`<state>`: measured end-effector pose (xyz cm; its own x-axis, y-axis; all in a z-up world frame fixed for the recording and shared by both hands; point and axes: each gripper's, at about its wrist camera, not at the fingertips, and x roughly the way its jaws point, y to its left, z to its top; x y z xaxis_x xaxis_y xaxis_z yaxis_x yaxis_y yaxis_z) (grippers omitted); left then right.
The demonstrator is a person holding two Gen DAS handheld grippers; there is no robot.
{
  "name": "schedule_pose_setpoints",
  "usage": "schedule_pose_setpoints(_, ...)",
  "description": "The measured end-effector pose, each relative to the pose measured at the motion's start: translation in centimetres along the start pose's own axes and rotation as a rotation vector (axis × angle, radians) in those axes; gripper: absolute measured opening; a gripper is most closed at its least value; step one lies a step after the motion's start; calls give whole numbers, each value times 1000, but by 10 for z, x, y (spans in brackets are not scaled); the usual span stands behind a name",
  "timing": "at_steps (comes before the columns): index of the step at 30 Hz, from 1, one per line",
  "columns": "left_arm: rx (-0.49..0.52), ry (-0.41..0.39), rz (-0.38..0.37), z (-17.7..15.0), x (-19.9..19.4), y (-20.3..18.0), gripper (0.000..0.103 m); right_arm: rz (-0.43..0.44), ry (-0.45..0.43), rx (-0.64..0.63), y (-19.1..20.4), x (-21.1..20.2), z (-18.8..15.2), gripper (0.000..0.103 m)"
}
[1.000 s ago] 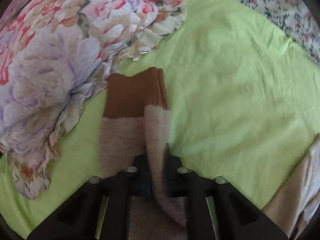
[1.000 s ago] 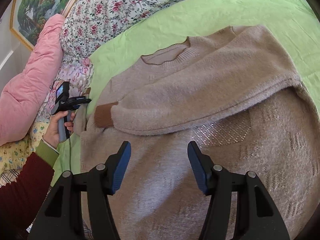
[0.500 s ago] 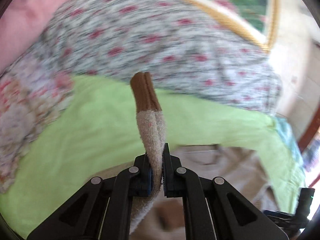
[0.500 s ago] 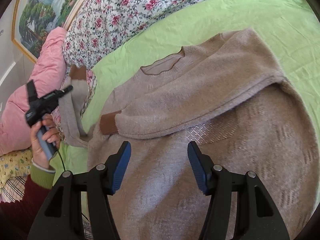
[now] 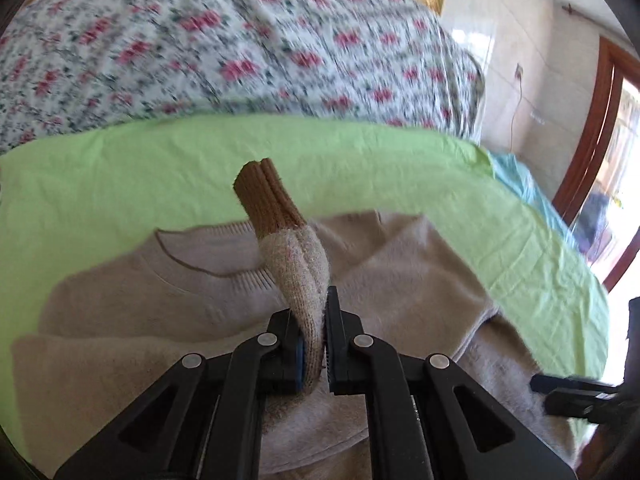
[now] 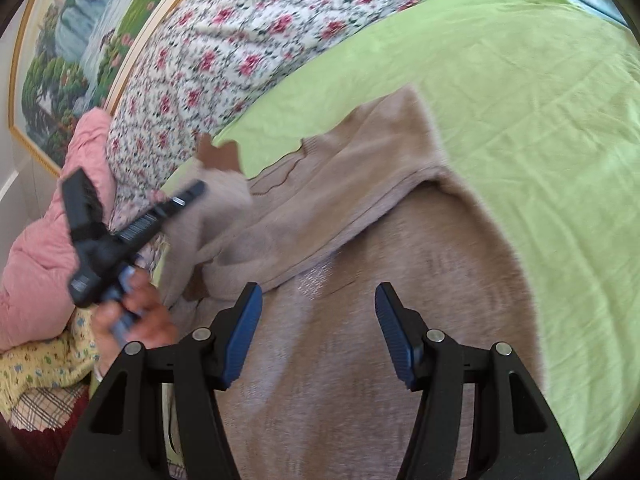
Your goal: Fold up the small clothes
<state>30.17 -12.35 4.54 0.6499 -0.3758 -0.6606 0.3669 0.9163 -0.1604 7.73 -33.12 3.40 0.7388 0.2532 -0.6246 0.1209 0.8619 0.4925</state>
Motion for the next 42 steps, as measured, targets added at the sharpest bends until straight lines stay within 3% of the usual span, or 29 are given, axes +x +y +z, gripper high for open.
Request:
schedule_pose_setpoints(3,56,50,4,-18,19,-15,17,-10,-10,13,-6,-1,5,60)
schedule_pose_setpoints(5,70,66,-9,-25,17,-19,39,-15,-12,21,-8,0,8,60)
schedule_pose_setpoints(8,72,69,17,-34,2,-16,57,-13,-16,28,-8,5,12,60)
schedule_pose_setpoints(14,19,37,61,-63,-65,10,61,17,14,-7,8,31,21,60)
schedule_pose_setpoints(18,-21,8,165,-87,-115,48,62,27,27,-34,17,53,36,60)
schedule_pose_setpoints(21,-86,8,264,-101,-138,82,63,-14,21,-58,18,71,53,60)
schedule_pose_setpoints(24,-180,41,355,-118,-142,121,63,-81,51,-64,12,91,69,60)
schedule_pose_setpoints(27,-267,95,351,-130,-131,144,63,-143,129,-74,9,119,76,60)
schedule_pose_setpoints(30,-298,115,344,-133,-117,151,63,-136,156,-122,18,134,73,60)
schedule_pose_setpoints(31,-315,126,346,-133,-111,154,63,-126,162,-147,23,136,71,58)
schedule_pose_setpoints(34,-366,127,345,-126,-98,164,56,-109,176,-130,27,139,72,6)
schedule_pose_setpoints(35,-379,133,366,-122,-95,169,45,-91,166,-120,29,136,75,6)
schedule_pose_setpoints(37,-413,139,397,-115,-91,179,37,-55,89,-137,42,117,87,6)
schedule_pose_setpoints(40,-424,76,471,-109,-105,185,39,19,-76,-140,57,69,104,6)
schedule_pose_setpoints(42,-421,38,491,-113,-111,182,44,13,-168,-144,60,43,112,5)
